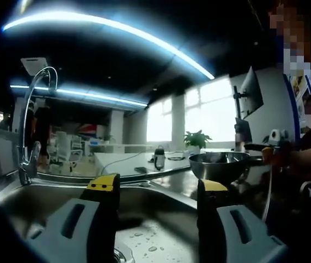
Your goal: Pick up bowl with dirty water move over sink pour dirty water into sink return bowl to place
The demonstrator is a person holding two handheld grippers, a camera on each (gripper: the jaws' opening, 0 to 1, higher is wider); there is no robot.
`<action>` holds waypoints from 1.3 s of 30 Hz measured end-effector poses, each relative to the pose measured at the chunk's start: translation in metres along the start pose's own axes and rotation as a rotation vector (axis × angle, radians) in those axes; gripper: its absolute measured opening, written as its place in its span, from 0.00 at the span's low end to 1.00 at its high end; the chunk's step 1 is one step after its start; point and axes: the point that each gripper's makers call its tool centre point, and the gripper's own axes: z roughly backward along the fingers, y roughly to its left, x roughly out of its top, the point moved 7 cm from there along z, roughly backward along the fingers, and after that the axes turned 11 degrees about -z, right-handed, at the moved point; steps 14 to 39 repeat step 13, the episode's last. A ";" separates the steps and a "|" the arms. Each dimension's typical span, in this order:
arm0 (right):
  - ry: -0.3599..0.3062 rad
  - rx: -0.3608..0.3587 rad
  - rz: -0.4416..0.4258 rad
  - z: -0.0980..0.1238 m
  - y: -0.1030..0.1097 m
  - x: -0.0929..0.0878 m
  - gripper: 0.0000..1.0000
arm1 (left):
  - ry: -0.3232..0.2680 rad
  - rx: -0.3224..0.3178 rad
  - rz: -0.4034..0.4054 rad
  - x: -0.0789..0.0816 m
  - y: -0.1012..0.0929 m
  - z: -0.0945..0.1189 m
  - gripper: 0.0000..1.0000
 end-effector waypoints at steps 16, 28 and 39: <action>-0.017 0.000 -0.065 0.003 -0.007 0.002 0.73 | 0.010 -0.020 -0.010 -0.002 -0.006 0.000 0.58; -0.017 0.000 -0.065 0.003 -0.007 0.002 0.73 | 0.010 -0.020 -0.010 -0.002 -0.006 0.000 0.58; -0.017 0.000 -0.065 0.003 -0.007 0.002 0.73 | 0.010 -0.020 -0.010 -0.002 -0.006 0.000 0.58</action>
